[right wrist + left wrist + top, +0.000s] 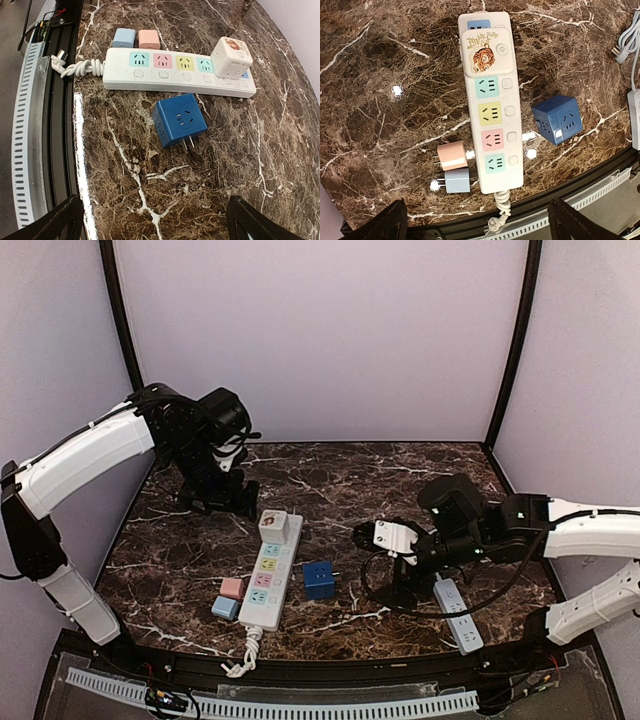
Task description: Insert the plug
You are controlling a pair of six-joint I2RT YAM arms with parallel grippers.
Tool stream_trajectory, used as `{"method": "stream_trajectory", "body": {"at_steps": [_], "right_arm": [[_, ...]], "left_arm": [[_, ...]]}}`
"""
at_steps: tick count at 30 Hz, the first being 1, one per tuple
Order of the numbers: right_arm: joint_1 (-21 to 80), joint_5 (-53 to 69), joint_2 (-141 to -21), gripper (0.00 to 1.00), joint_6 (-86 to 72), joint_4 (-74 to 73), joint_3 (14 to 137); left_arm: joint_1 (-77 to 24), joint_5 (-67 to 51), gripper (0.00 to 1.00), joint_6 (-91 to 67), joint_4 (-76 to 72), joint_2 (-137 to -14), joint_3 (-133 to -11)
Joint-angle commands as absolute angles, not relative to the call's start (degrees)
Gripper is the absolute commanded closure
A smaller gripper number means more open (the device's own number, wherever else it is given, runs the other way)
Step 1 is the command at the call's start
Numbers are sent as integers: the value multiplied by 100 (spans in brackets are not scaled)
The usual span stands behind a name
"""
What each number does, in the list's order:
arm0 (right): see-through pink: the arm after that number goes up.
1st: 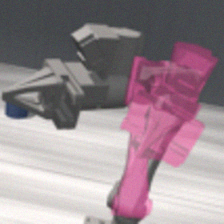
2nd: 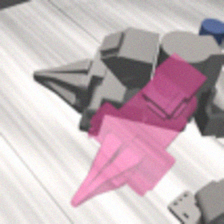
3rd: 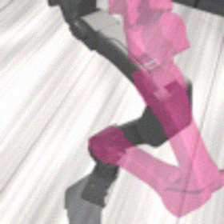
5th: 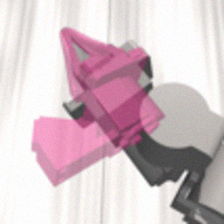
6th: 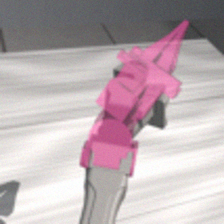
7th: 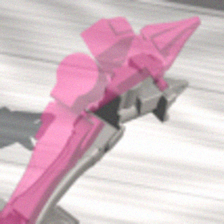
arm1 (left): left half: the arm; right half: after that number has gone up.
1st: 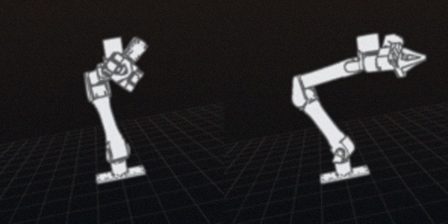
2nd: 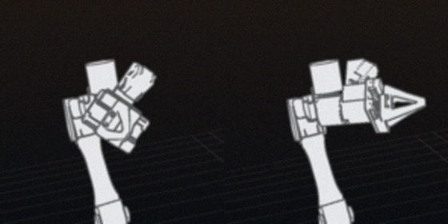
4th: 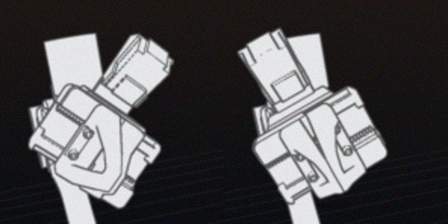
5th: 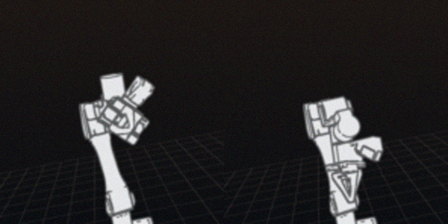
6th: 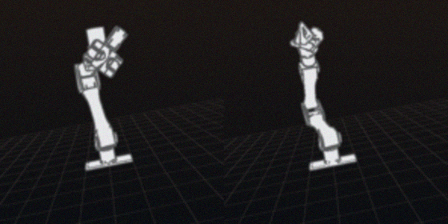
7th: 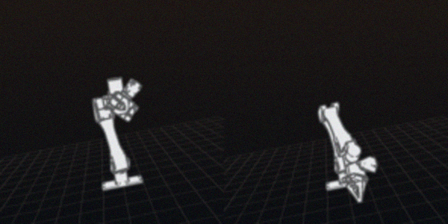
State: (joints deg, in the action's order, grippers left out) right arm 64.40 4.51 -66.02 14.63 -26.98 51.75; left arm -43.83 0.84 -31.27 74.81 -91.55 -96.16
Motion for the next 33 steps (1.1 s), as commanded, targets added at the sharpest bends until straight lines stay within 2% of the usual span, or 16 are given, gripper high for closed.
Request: {"method": "stream_trajectory", "body": {"at_steps": [1, 11, 22, 33], "right_arm": [[6384, 616, -6831, 1, 2076, -2433, 5236], [6363, 1054, -7349, 1, 3362, -1852, 4979], [6184, 1465, -8336, 1, 3661, -1912, 5550], [6089, 1270, -9067, 1, 3948, -1794, 5942]], "left_arm": [[-4381, 19, 2, -2922, 7735, -8965, -9565], [-4376, -362, 2, -2865, 7323, -8506, -8950], [-4377, -446, 4, -2779, 7142, -8282, -8342], [-4376, -561, 5, -3164, 6981, -7838, -7779]]}}
